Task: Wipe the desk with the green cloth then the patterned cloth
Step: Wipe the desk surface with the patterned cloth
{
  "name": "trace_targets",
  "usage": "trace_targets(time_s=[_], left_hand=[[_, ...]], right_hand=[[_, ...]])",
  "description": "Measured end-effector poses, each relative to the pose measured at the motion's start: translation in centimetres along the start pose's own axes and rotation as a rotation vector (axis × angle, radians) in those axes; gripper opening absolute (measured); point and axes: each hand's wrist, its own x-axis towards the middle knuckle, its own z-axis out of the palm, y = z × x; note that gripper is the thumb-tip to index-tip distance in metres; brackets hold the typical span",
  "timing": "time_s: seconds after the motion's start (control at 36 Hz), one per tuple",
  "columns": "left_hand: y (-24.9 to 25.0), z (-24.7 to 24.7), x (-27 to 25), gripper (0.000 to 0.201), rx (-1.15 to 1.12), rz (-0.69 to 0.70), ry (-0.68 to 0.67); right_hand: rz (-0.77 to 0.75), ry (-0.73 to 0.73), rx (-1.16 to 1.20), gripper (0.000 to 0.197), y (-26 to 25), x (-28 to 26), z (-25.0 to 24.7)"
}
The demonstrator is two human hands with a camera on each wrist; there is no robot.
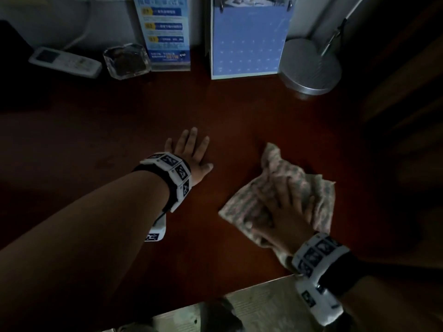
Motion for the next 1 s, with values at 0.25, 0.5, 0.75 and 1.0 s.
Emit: trace_targets(time_s=[0.25,0.5,0.75,1.0], left_hand=[[-0.5,0.5,0.3,0.068,0.049,0.024,0.057],[-0.2,0.6,0.7,0.069,0.078,-0.015,0.066],[-0.2,0.6,0.4,0.068,0.09,-0.015,0.08],[-0.3,0.4,0.6,0.07,0.067,-0.014,0.037]], right_hand=[[0.285,0.068,0.257,0.077,3.5,2.4,-2.8],[0.191,0.083,0.162,0.081,-2.7,-0.5,0.6],[-0.147,0.094,0.054,0.079,-6.9,-5.1,3.4],[-0.175,0.116,0.043,0.085,-2.6,-5.1,3.9]])
